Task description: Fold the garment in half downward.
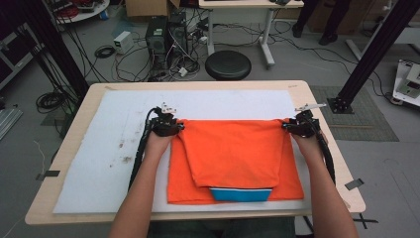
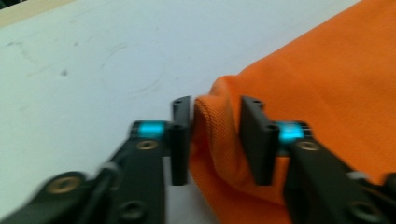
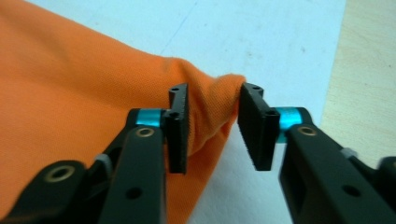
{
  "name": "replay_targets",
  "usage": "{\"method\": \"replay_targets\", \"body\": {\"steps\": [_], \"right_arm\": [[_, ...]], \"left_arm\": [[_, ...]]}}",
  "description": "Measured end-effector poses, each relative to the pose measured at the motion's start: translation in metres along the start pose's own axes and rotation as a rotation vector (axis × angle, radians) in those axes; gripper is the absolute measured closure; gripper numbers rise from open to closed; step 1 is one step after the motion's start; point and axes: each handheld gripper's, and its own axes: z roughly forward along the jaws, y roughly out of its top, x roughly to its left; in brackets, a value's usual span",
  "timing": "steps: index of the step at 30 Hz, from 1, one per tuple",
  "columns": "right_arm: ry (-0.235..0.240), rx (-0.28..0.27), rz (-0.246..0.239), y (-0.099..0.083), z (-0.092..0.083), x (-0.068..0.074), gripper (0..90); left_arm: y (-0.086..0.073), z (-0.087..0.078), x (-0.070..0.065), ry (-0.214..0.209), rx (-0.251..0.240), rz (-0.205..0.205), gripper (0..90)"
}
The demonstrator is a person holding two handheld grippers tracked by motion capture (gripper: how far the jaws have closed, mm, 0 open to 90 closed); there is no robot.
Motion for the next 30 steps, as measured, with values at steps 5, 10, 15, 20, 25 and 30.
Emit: {"method": "replay_targets", "body": {"steps": [5,10,15,20,25,30], "right_arm": [[-0.064,-0.019,-0.036,-0.007,-0.014,0.005,42.0],[-0.025,-0.094,-0.023,-0.009,-0.041,0.016,34.9],[0.041,-0.204,-0.023,-0.014,-0.071,0.032,28.5],[0.122,-0.282,-0.075,-0.022,-0.087,0.052,24.6],[0.166,-0.303,-0.093,-0.031,-0.086,0.069,21.4],[0.180,-0.290,-0.103,-0.032,-0.081,0.075,21.2]], "left_arm": [[-0.011,-0.017,0.004,-0.020,-0.066,-0.028,41.0],[-0.018,-0.046,-0.004,-0.037,-0.144,-0.024,34.0],[-0.032,-0.076,-0.020,-0.093,-0.231,-0.012,27.8],[-0.036,-0.093,-0.036,-0.179,-0.256,0.055,24.2],[-0.036,-0.102,-0.045,-0.198,-0.293,0.099,22.1],[-0.040,-0.097,-0.044,-0.212,-0.271,0.095,19.8]]}}
